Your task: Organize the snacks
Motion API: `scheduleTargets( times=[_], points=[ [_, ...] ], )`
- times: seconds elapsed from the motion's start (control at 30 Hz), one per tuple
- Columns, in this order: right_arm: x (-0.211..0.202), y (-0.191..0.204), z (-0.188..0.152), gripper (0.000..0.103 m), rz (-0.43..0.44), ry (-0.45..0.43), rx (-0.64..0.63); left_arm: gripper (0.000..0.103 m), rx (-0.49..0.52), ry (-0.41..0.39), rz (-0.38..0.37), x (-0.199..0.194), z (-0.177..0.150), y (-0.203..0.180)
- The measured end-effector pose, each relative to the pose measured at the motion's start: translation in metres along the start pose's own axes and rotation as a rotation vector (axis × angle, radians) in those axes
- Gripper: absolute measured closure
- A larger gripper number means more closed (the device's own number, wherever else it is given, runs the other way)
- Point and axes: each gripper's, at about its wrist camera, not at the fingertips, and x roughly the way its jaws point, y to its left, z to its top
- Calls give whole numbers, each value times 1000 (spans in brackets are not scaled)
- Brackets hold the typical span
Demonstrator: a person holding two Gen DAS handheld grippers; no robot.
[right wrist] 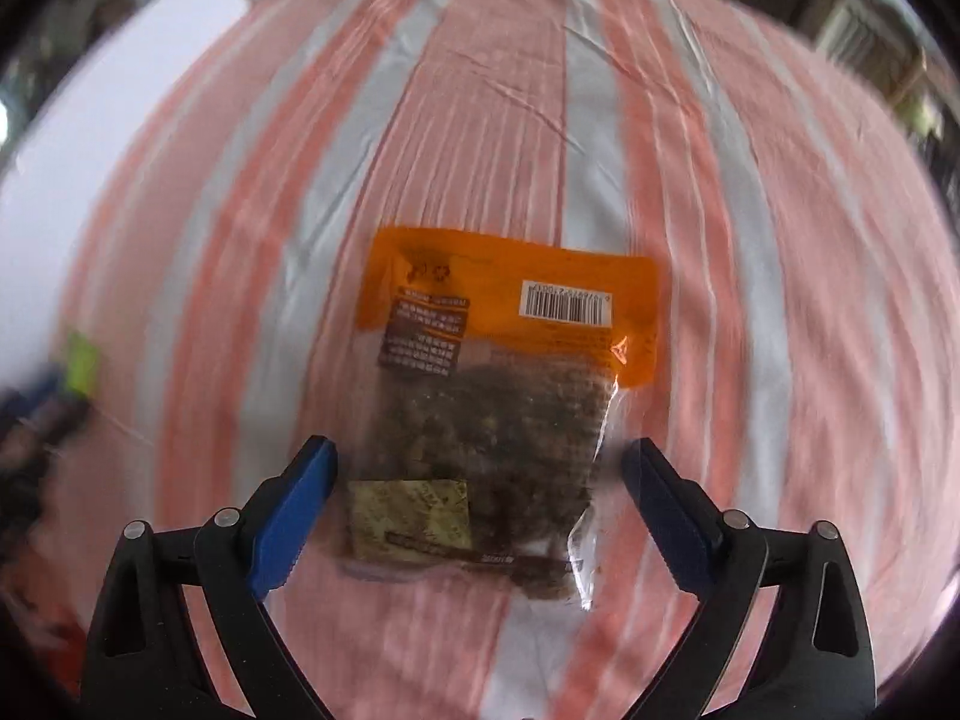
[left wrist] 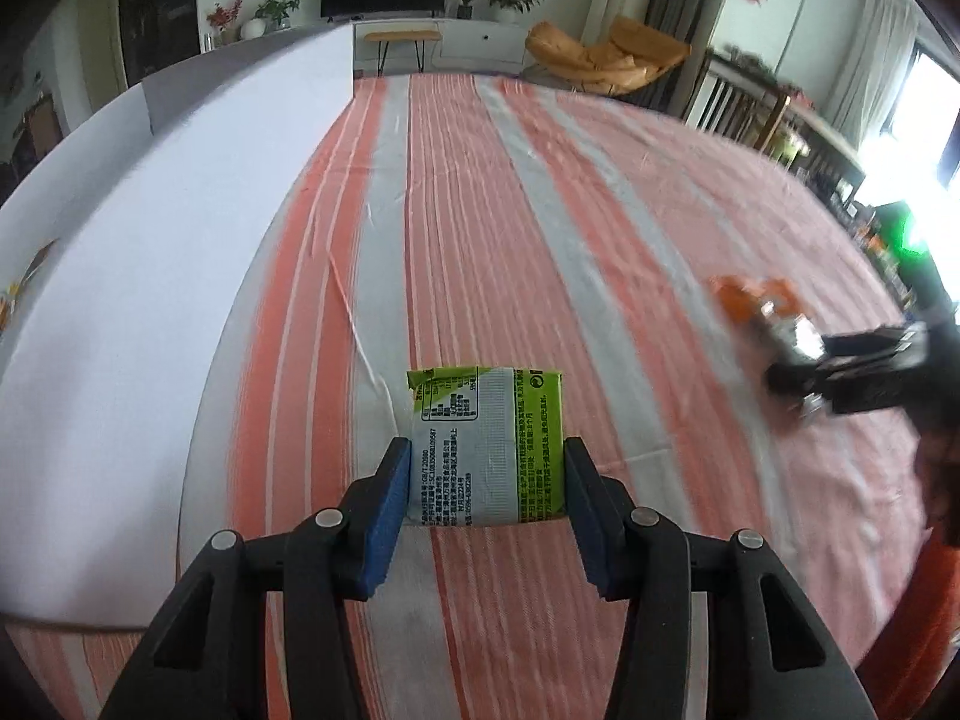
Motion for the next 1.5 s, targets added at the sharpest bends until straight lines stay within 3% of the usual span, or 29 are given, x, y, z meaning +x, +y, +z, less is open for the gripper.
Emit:
scheduleTargets(
  times=[0.1,0.2,0.37,0.57,0.73,0.8,0.87,0.93,1.03,1.1,1.33,1.5],
  points=[
    [-8,-6,-5,27,25,-20,-9,54,-20,-41,-58,-22,6,0],
    [-24,-26,-8,28,181,-24,86,54,-44,-86,-112,-44,19,5],
    [-75,-15,13,28,388,-147,139,54,-98,-182,-141,-95,50,37],
    [-149,112,70,28,565,-277,-53,54,-184,-242,3,-140,75,122],
    [-169,218,96,27,668,-291,-196,54,-277,-215,117,-150,71,198],
    [-168,256,104,27,680,-283,-234,54,-293,-190,160,-145,69,217],
    [-157,286,111,24,672,-273,-262,43,-303,-160,223,-136,65,227],
    [-143,314,116,17,645,-246,-291,15,-322,-140,273,-131,58,234],
    [-127,337,114,16,515,-235,-339,11,-328,-171,294,-131,48,239],
    [-121,336,111,16,477,-257,-346,8,-326,-183,305,-129,41,241],
    [-114,333,144,16,561,-293,-283,8,-309,-239,375,-140,42,234],
    [-134,342,135,16,525,-362,-350,0,-303,-397,401,-178,41,214]
  ],
)
